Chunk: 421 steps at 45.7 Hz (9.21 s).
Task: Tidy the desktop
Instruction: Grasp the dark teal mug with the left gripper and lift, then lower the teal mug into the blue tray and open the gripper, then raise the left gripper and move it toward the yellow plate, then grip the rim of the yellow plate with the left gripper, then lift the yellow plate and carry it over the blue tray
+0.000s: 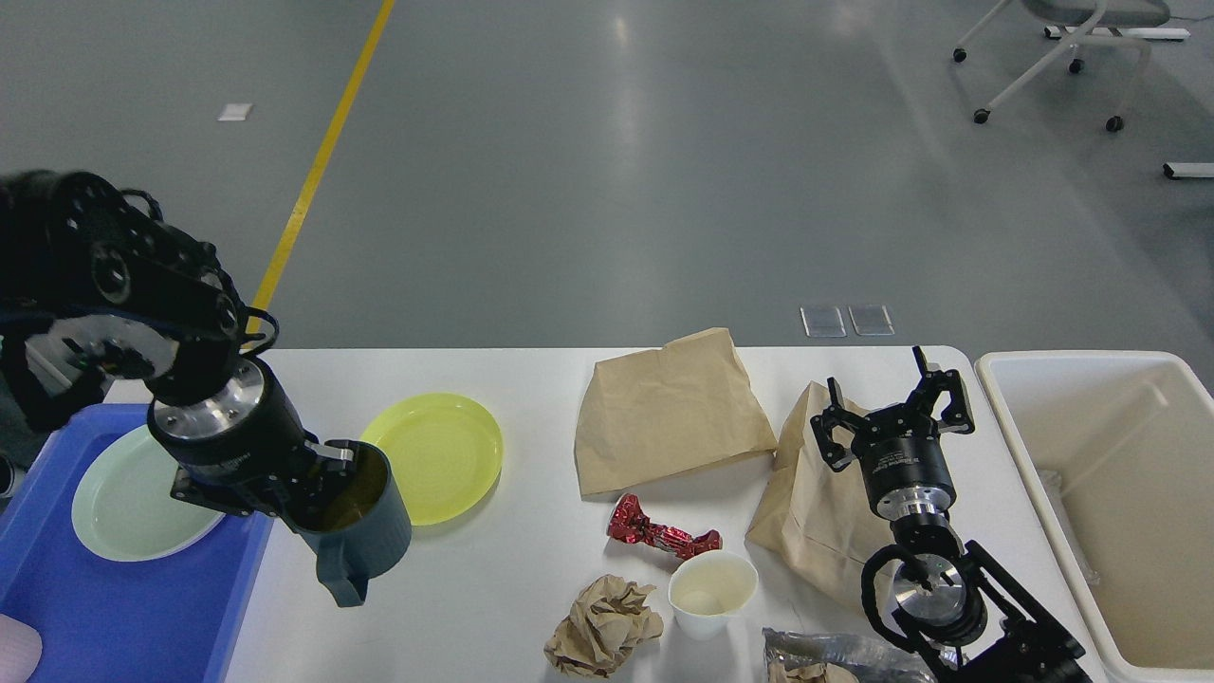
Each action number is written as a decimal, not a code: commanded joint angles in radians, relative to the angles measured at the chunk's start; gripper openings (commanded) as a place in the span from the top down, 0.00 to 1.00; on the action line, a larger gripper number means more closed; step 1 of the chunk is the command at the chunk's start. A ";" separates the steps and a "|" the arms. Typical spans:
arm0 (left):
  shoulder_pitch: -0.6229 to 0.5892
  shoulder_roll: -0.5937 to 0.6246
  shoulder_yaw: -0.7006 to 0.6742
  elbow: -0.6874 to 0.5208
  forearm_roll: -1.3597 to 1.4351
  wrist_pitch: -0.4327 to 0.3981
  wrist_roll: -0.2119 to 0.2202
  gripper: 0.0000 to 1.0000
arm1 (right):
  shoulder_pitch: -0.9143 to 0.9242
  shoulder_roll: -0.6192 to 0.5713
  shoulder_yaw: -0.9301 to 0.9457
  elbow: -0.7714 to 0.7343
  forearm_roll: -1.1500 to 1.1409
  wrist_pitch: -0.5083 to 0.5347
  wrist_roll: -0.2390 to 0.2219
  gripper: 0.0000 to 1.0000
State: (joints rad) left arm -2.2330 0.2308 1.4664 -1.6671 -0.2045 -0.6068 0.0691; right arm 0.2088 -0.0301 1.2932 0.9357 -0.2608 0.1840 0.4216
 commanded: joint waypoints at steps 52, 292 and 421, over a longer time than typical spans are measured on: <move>0.183 0.522 0.049 0.256 0.384 -0.116 0.014 1.00 | 0.000 0.001 0.000 0.000 0.000 0.000 0.000 0.00; 0.814 0.033 -0.324 0.533 -0.326 0.642 -0.046 0.07 | 0.000 -0.001 0.000 0.000 0.000 0.000 0.000 0.00; 1.024 0.033 -0.534 0.650 -0.536 0.714 -0.048 0.91 | 0.000 -0.001 0.000 0.000 0.000 0.000 0.000 0.00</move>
State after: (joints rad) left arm -1.2101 0.2643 0.9351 -1.0184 -0.7409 0.1155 0.0215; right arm 0.2088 -0.0306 1.2931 0.9357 -0.2608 0.1840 0.4219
